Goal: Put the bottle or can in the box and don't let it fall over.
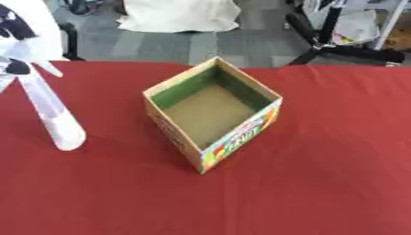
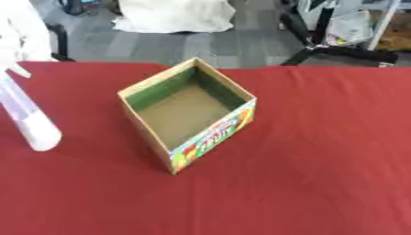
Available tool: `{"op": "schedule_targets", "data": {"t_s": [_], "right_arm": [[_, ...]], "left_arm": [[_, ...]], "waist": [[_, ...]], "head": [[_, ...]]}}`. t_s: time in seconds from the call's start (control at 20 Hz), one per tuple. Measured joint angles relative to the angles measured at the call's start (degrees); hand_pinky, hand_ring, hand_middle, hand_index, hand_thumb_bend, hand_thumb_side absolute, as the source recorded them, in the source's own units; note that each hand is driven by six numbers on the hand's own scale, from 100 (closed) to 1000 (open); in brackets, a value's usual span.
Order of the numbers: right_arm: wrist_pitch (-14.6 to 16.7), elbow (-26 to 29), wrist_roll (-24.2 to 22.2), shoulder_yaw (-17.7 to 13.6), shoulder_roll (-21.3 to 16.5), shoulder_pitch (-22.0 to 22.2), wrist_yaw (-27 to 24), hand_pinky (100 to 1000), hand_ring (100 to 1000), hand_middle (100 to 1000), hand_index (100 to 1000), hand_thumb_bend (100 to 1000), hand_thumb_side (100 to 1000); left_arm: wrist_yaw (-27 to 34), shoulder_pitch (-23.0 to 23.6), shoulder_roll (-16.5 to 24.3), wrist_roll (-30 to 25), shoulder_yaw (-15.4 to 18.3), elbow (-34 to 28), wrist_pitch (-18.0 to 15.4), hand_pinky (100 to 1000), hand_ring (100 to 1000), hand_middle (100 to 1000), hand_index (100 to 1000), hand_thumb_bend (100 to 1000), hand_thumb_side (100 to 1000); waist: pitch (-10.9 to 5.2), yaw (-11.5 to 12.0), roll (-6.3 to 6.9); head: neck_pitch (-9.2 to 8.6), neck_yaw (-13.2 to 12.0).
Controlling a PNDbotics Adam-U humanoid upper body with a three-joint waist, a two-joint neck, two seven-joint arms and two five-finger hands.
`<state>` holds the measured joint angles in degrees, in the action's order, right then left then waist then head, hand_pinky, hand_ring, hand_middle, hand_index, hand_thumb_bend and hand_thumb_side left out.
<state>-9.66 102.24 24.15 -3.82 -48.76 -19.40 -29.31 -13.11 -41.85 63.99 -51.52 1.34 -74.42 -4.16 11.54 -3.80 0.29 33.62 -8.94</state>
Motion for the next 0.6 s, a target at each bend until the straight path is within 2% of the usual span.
{"op": "schedule_targets", "data": {"t_s": [0.25,0.6], "right_arm": [[0.0,0.0,0.0,0.0,0.0,0.0,0.0,798,716,690,802,467,410],[0.0,0.0,0.0,0.0,0.0,0.0,0.0,799,715,689,802,468,411]], "left_arm": [[0.3,0.0,0.0,-0.1,0.2,0.3,0.1,859,797,714,769,445,242],[0.8,-0.1,0.0,-0.2,0.2,0.6,0.4,843,774,667,742,424,171]], "waist": [[0.0,0.0,-0.02],[0.0,-0.1,-0.02]], "head": [[-0.04,0.2],[-0.04,0.3]]}}
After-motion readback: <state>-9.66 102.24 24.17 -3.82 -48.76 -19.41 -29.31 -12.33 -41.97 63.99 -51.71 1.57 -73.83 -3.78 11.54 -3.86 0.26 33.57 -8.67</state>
